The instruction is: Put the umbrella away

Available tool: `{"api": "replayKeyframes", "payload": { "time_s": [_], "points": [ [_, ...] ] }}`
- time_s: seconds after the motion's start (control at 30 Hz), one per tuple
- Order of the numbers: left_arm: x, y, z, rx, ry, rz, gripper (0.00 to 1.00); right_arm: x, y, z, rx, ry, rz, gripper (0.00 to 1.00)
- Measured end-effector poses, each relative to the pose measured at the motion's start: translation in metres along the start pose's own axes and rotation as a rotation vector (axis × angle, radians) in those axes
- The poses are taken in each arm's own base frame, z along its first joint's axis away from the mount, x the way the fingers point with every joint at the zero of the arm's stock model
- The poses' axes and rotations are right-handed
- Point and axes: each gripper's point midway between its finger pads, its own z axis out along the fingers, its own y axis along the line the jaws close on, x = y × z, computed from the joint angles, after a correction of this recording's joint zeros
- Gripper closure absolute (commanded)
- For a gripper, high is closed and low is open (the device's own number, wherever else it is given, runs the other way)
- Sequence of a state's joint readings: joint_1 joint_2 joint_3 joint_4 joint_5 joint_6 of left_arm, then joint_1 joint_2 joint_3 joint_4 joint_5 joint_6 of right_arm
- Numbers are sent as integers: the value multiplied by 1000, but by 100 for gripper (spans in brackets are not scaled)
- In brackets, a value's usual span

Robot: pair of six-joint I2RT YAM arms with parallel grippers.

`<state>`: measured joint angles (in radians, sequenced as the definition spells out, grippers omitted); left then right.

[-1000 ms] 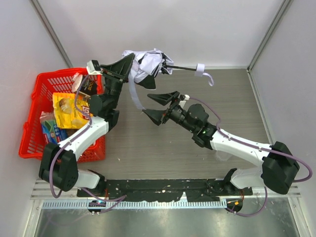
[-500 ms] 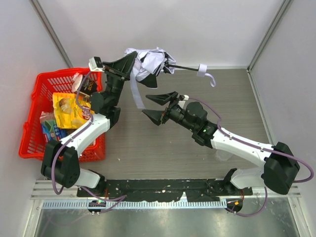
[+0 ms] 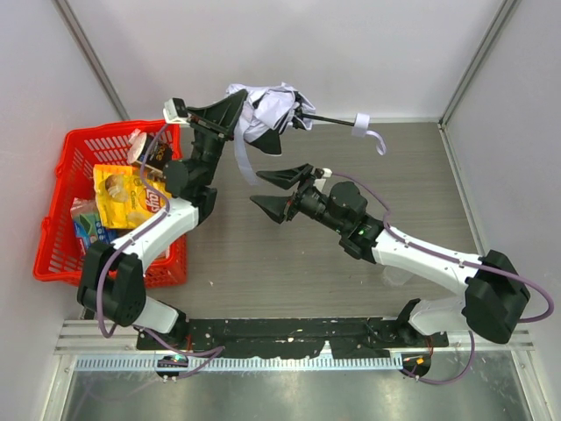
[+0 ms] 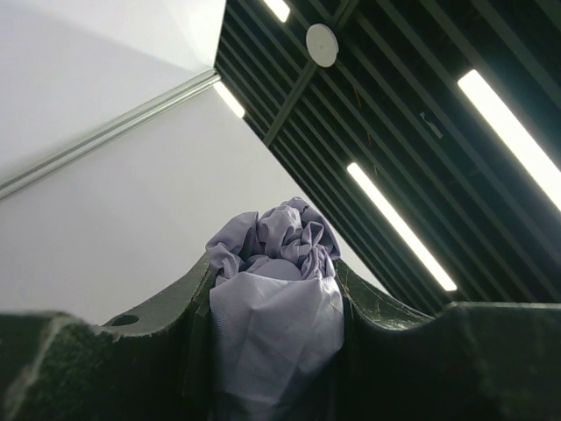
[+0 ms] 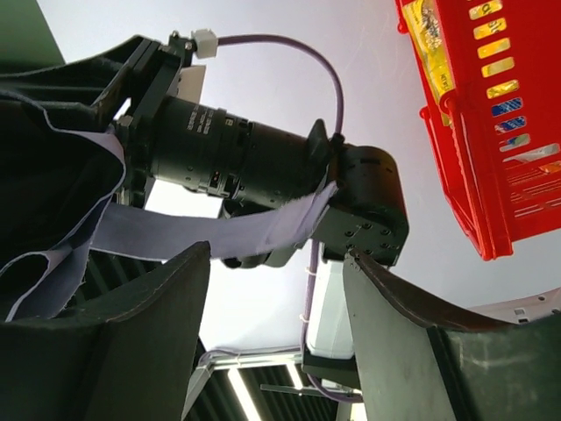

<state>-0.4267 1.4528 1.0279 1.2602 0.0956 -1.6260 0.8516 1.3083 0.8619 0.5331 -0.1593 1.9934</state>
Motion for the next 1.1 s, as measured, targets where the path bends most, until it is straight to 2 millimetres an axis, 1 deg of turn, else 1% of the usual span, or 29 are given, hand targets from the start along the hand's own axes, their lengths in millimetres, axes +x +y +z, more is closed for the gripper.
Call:
{"api": "replayKeyframes", "payload": {
  "time_s": [0.07, 0.13, 0.23, 0.27, 0.37, 0.47, 0.53, 0.67, 0.9, 1.1],
  "points": [
    [0, 3, 0, -5, 1, -16, 100, 2, 3, 0, -13, 7, -2, 44],
    [1, 8, 0, -14, 3, -28, 100, 3, 5, 0, -26, 14, -4, 46],
    [2, 17, -2, -34, 4, -50, 100, 3, 4, 2, -32, 21, -5, 54],
    [3, 20, -3, -42, 5, -55, 100, 2, 3, 3, -31, 22, -6, 58],
    [4, 27, -8, -61, 5, -62, 100, -1, -1, 5, -31, 23, -6, 62],
    [6, 36, -14, -87, 7, -68, 100, -5, -6, 7, -33, 23, -7, 62],
    [7, 40, -17, -99, 7, -69, 100, -7, -8, 8, -32, 23, -7, 59],
    [7, 43, -19, -107, 8, -70, 100, -14, -13, 5, -33, 13, -7, 49],
    [14, 42, -20, -106, 35, -77, 100, -29, -24, 1, -12, -20, -3, 47],
    [26, 41, -21, -106, 72, -91, 100, -29, -20, 1, -24, -11, -7, 44]
  ]
}}
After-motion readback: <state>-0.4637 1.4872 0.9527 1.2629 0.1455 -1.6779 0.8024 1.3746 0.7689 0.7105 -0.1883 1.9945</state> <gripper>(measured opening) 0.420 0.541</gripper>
